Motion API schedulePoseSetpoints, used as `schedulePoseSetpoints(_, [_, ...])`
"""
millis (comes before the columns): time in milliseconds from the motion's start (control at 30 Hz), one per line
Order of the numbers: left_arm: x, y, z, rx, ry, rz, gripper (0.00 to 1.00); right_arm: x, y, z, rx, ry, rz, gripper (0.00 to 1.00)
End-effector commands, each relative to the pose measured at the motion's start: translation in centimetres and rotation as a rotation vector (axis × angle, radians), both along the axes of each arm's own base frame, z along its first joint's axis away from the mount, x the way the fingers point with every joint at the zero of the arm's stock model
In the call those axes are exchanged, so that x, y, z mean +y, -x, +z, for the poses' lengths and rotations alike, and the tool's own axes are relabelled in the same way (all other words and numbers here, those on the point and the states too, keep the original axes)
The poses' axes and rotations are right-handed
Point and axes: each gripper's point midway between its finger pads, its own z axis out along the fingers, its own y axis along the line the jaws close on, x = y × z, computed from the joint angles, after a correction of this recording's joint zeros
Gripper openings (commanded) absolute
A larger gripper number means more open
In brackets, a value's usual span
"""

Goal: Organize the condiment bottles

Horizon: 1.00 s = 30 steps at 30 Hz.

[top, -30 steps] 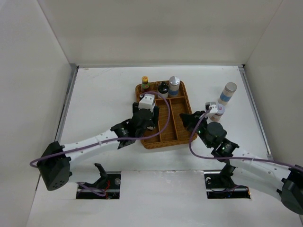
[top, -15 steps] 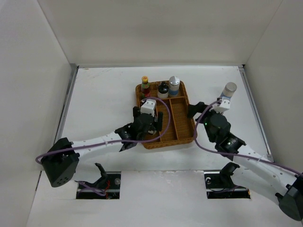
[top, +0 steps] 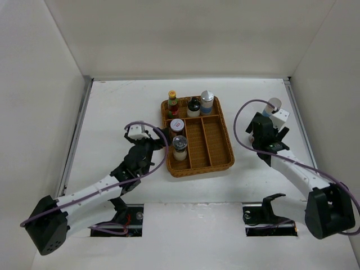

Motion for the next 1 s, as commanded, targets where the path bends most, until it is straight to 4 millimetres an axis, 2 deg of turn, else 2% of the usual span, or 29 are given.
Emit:
schedulePoseSetpoints(0, [3.1,-0.4,1.1,-0.072,0.142,0.132,1.0,0.1,-1.8,0.8,-0.004,-0.02,0.013,1.0])
schedulePoseSetpoints(67, [3.8,-0.6,0.1,-0.062,0.15,0.149,1.0,0.4,-2.7,0.2,0.006,-0.046,0.037,1.0])
schedulePoseSetpoints(167, [3.5,-0.8,-1.3,-0.032,0.136,0.138,1.0,1.1,-4.1,-0.3,0.007,-0.065,0.08,1.0])
schedulePoseSetpoints(300, [2.9,-1.3,-2.7,-0.003,0.114,0.126,1.0,0.0,-5.2,-1.6,0.014,-0.082,0.05,0.99])
schedulePoseSetpoints(400, [2.9,-1.6,-3.6,0.013,0.108,0.13,1.0,0.1,-6.0,-2.1,-0.004,-0.111,0.059,0.88])
schedulePoseSetpoints(467, [3.0,-1.8,-3.9,0.019,0.109,0.138,1.0,0.2,-6.3,-2.5,-0.002,-0.119,0.064,0.76])
schedulePoseSetpoints(567, [3.6,-1.9,-4.5,0.024,0.114,0.155,1.0,-0.3,-6.0,-1.0,-0.043,-0.09,0.034,0.56])
schedulePoseSetpoints(667, [3.9,-2.0,-4.6,0.024,0.122,0.166,1.0,0.7,-5.1,2.7,-0.116,-0.016,0.041,0.49])
schedulePoseSetpoints(800, [4.2,-2.1,-4.9,0.029,0.12,0.176,1.0,4.6,-4.0,8.3,-0.242,0.014,0.134,0.48])
schedulePoseSetpoints(867, [4.4,-2.2,-5.1,0.032,0.117,0.184,1.0,8.3,-4.0,10.1,-0.28,-0.019,0.239,0.48])
schedulePoseSetpoints(967, [4.8,-2.4,-5.4,0.037,0.113,0.198,1.0,15.2,-4.6,11.1,-0.286,-0.07,0.42,0.48])
